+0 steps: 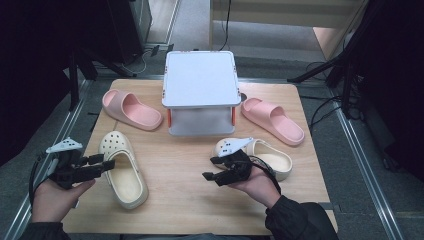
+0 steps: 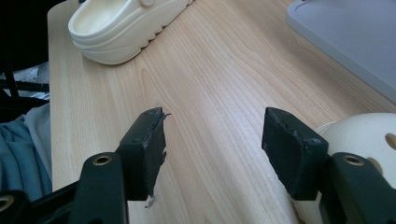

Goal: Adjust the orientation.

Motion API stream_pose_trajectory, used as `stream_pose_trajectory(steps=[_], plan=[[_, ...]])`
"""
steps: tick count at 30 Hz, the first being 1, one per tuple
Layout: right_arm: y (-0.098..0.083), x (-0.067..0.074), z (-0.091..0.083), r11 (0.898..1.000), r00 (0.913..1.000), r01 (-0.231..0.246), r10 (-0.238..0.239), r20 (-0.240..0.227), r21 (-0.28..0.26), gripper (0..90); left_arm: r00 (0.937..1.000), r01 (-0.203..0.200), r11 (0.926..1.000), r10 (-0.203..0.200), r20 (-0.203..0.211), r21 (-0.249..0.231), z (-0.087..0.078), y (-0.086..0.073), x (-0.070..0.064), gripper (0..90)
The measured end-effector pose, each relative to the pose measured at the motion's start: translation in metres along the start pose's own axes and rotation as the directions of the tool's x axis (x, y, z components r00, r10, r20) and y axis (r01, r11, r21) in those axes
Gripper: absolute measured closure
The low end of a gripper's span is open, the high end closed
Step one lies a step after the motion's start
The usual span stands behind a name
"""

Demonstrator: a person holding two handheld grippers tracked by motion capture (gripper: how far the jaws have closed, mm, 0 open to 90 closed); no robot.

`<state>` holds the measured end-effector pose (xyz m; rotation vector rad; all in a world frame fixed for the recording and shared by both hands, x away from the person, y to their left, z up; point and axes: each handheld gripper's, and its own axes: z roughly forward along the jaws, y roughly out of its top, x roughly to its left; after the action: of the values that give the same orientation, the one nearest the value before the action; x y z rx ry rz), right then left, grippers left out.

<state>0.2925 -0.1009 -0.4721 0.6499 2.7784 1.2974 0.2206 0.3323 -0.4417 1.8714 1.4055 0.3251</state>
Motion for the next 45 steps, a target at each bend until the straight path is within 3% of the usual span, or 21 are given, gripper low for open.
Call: stream_pose_trajectory(steps=[3, 8, 16, 22, 24, 29, 32, 33, 37, 42, 45], plan=[[0.000, 0.001, 0.001, 1.000, 1.0000, 0.004, -0.004, -0.001, 0.002, 40.0, 1.0000, 0.005, 1.0000, -0.005, -0.004, -0.004, 0.006, -0.002, 0.006, 43.2], [0.000, 0.001, 0.001, 1.000, 1.0000, 0.005, -0.005, 0.000, 0.006, 40.1, 0.9994, 0.016, 0.9990, -0.015, -0.030, 0.043, 0.027, -0.005, 0.014, 43.6], [0.000, 0.002, 0.002, 1.000, 0.9999, 0.011, -0.011, 0.006, 0.014, 40.1, 0.9964, 0.016, 0.9987, -0.012, -0.083, 0.048, 0.037, -0.006, 0.022, 46.6], [0.000, 0.003, 0.003, 1.000, 0.9998, 0.015, -0.015, 0.010, 0.017, 40.1, 0.9979, -0.021, 0.9992, 0.023, -0.061, 0.034, 0.036, -0.007, 0.025, 54.0], [0.000, 0.003, 0.003, 1.000, 0.9998, 0.016, -0.016, 0.009, 0.016, 40.1, 0.9993, -0.002, 0.9992, 0.004, -0.036, 0.039, 0.035, -0.006, 0.026, 63.3], [0.000, 0.003, 0.003, 1.000, 0.9998, 0.015, -0.016, 0.011, 0.015, 40.2, 0.9995, 0.027, 0.9984, -0.026, -0.019, 0.049, 0.032, -0.004, 0.030, 66.8], [0.000, 0.003, 0.002, 1.000, 0.9999, 0.011, -0.011, 0.012, 0.015, 40.4, 0.9990, 0.016, 0.9988, -0.014, -0.041, 0.046, 0.028, -0.001, 0.030, 70.1], [0.000, 0.003, 0.002, 1.000, 0.9999, 0.009, -0.009, 0.012, 0.015, 40.5, 0.9982, 0.008, 0.9992, -0.005, -0.059, 0.040, 0.026, 0.001, 0.028, 75.2], [0.000, 0.003, 0.002, 1.000, 0.9999, 0.008, -0.009, 0.013, 0.014, 40.8, 0.9965, -0.003, 0.9997, 0.005, -0.084, 0.024, 0.017, 0.006, 0.028, 77.7], [0.000, 0.004, 0.001, 1.000, 0.9996, 0.016, -0.016, 0.021, 0.000, 41.4, 0.9997, 0.018, 0.9998, -0.019, -0.017, -0.010, 0.009, 0.014, 0.025, 78.4], [-0.001, 0.003, 0.000, 1.000, 0.9996, 0.010, -0.010, 0.025, -0.005, 41.7, 0.9999, -0.015, 0.9998, 0.015, 0.003, -0.009, 0.010, 0.022, 0.015, 78.3]])
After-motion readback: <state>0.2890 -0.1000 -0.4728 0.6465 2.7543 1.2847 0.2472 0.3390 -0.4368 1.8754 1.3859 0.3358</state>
